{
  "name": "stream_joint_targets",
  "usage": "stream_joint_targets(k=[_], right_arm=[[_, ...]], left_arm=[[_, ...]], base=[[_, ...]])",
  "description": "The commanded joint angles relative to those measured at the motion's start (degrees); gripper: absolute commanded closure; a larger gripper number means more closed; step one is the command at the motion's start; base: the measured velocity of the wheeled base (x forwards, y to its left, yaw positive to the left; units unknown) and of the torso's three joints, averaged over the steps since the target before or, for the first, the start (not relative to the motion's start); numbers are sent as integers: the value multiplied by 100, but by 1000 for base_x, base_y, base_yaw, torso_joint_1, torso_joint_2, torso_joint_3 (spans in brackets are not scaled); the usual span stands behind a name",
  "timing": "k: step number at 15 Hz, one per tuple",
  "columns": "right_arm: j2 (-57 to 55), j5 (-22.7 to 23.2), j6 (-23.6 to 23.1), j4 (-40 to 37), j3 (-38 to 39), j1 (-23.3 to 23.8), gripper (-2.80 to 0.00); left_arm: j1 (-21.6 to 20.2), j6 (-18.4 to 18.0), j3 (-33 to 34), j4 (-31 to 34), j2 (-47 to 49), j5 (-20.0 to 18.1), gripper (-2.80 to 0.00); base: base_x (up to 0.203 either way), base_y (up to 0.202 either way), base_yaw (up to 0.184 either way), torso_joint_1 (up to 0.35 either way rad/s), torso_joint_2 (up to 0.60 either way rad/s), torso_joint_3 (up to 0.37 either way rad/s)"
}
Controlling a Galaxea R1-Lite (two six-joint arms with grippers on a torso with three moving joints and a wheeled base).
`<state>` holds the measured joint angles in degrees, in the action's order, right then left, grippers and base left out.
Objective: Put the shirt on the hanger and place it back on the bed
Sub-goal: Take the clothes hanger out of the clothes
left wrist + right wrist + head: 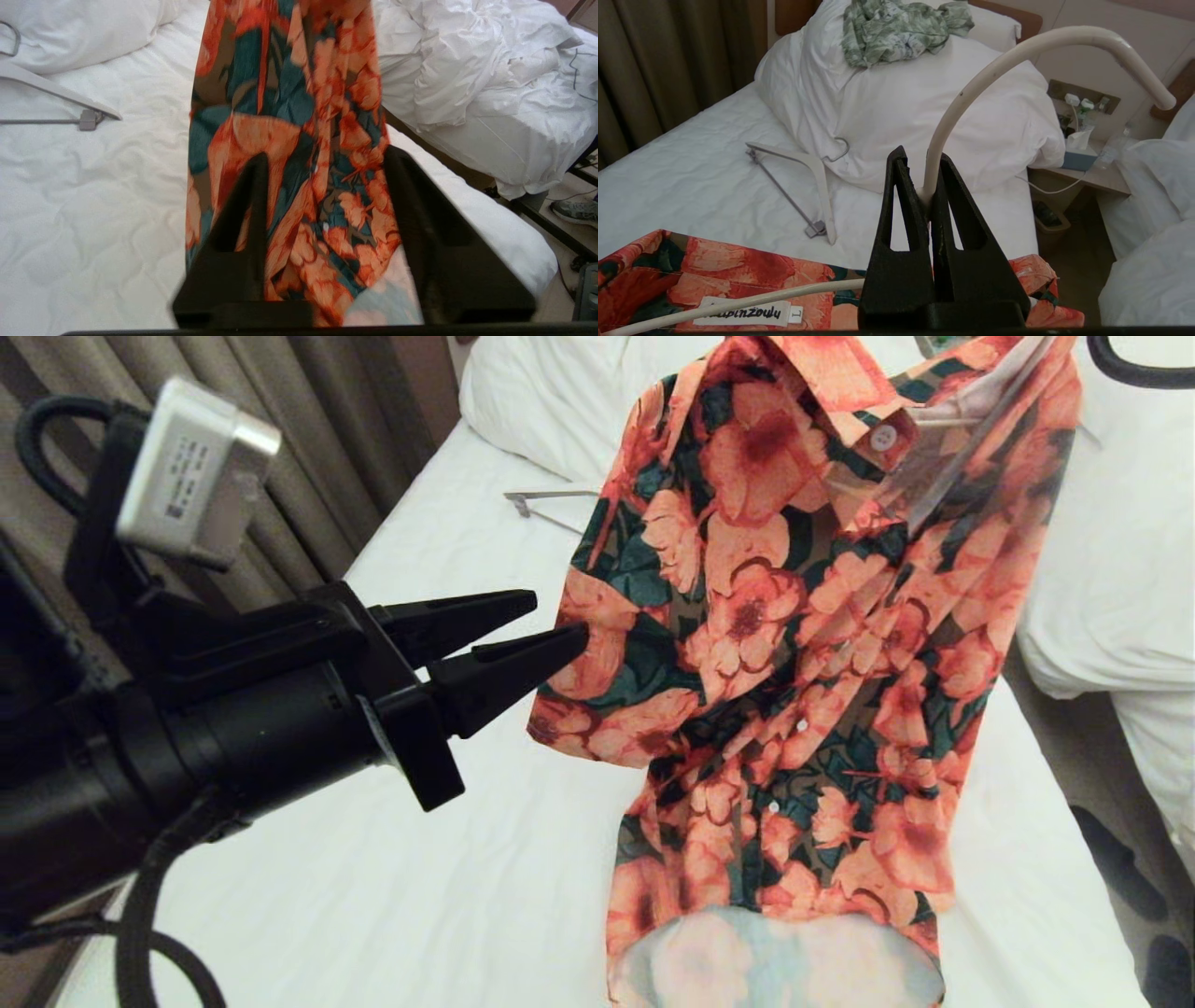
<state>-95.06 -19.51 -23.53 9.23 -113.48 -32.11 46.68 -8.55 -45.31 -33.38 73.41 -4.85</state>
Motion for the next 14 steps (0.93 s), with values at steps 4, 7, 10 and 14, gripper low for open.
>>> stream_joint_targets(k=[4,7,10,14], right_arm=[[112,493,-45,25,54,318,0],[106,492,-43,26,123,311,0],[146,492,-64,26,309,302,0],[146,483,-47,18,344,311,0]], left_arm=[[-89,-7,-39,-21,69,-7,0],[-83,-7,-34,-20,26,2,0],[-80,-7,-30,-20,-20,-7,0],[-80,-7,-39,-20,58,-7,0]], base=[[0,0,0,0,0,0],[0,0,0,0,0,0],[0,0,0,0,0,0],[0,0,0,34,-99,-61]])
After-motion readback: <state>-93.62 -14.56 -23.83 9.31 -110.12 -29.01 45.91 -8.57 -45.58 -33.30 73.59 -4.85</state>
